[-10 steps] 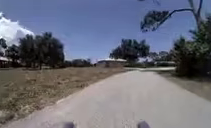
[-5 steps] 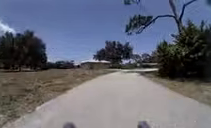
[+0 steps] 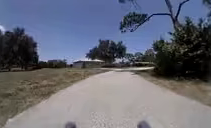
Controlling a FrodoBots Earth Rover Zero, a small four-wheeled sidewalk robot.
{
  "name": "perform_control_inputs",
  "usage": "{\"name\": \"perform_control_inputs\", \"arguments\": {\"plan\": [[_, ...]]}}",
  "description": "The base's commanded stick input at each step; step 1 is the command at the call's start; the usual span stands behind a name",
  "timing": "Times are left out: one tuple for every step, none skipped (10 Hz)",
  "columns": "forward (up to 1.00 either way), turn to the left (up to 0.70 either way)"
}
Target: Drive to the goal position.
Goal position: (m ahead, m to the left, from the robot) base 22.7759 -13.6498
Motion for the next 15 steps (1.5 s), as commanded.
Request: {"name": "perform_control_inputs", "arguments": {"plan": [[1.00,-0.40],[1.00,-0.03],[1.00,0.00],[1.00,0.00],[1.00,0.00],[1.00,0.00],[1.00,0.00],[1.00,-0.21],[1.00,-0.40],[1.00,-0.23],[1.00,0.00],[1.00,0.00],[1.00,0.00],[1.00,0.00],[1.00,0.00]]}}
